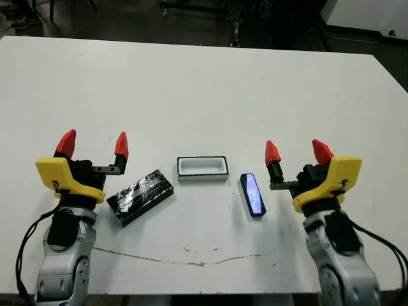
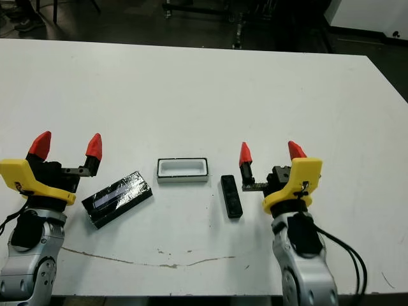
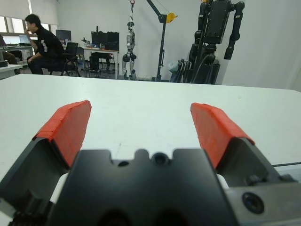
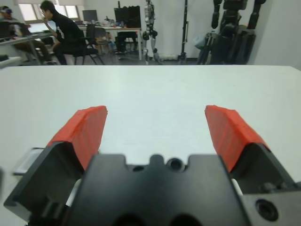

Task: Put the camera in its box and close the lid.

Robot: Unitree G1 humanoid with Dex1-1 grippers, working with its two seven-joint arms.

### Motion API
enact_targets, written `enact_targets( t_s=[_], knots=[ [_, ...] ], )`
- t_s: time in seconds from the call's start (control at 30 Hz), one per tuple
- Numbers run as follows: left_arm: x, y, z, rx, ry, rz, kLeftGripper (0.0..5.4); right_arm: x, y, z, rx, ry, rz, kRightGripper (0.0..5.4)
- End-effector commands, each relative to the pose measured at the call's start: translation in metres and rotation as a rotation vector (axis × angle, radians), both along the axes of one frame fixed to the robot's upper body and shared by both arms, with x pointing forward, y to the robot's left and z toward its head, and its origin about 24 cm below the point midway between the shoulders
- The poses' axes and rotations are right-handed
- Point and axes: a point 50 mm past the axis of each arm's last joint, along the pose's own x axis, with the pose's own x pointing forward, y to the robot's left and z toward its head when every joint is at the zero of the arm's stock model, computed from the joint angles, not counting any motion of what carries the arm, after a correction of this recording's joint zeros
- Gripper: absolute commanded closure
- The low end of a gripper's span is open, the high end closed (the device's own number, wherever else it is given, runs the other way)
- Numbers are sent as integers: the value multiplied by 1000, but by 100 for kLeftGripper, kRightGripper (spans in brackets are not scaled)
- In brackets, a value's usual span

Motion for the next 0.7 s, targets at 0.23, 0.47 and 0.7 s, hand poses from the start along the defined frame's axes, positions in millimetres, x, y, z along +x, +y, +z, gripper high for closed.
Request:
enact_targets(
  t_s=[0.23,0.47,0.7],
  knots=[
    [-2,-5,-4,-19,31,-13,1,-30,12,17,-12,90,110,0],
    [-4,-8,-4,-25,41,-8,1,-37,17,14,-14,178,140,0],
    [-6,-8,-6,-18,47,-5,1,-37,23,1,-19,281,111,0]
  ],
)
